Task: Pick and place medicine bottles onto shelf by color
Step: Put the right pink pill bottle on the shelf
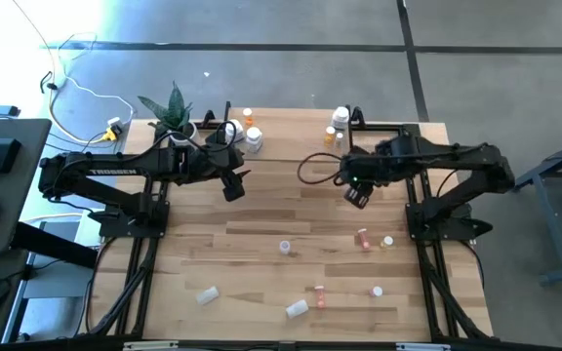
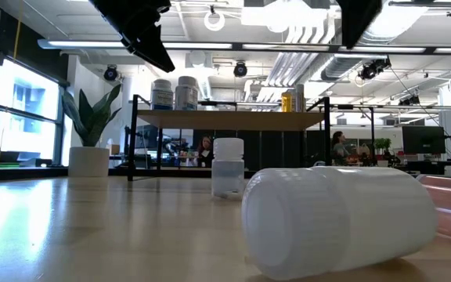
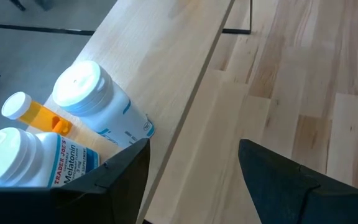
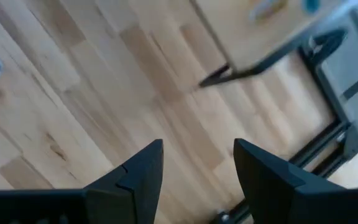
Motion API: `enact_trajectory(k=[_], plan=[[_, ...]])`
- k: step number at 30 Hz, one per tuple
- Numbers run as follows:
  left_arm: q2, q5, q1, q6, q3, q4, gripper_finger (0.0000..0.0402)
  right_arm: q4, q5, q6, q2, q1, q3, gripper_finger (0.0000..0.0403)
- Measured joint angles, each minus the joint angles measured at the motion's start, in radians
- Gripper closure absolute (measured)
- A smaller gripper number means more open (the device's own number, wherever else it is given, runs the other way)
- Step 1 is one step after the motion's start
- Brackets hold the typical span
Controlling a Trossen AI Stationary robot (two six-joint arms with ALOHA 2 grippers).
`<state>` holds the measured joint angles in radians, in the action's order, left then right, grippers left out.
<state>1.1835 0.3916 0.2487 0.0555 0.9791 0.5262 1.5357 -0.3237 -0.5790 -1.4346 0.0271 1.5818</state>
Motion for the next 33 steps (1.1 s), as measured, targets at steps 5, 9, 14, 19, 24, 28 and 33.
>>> enact_trajectory(k=[5,9,14,19,24,28,33], plan=[[0.000,0.000,-0.023,-0.018,0.000,0.000,0.0165,-0.143,0.093,-0.089,0.114,0.064,-0.167,0.0217],[0.000,0.000,-0.050,-0.105,0.000,0.000,0.0165,-0.200,0.131,-0.162,0.188,0.137,-0.259,0.0217],[0.000,0.000,-0.097,-0.214,0.000,0.000,0.0165,-0.213,0.160,-0.235,0.242,0.260,-0.328,0.0217],[0.000,0.000,-0.159,-0.320,0.000,0.000,0.0165,-0.228,0.161,-0.259,0.267,0.391,-0.381,0.0217],[0.000,-0.009,-0.238,-0.429,0.000,0.001,0.0165,-0.259,0.190,-0.259,0.267,0.498,-0.426,0.0217],[0.000,-0.042,-0.299,-0.508,0.000,0.003,0.0165,-0.342,0.234,-0.270,0.266,0.572,-0.483,0.0217],[0.000,-0.045,-0.366,-0.580,0.000,0.004,0.0165,-0.502,0.277,-0.277,0.266,0.672,-0.577,0.0217]])
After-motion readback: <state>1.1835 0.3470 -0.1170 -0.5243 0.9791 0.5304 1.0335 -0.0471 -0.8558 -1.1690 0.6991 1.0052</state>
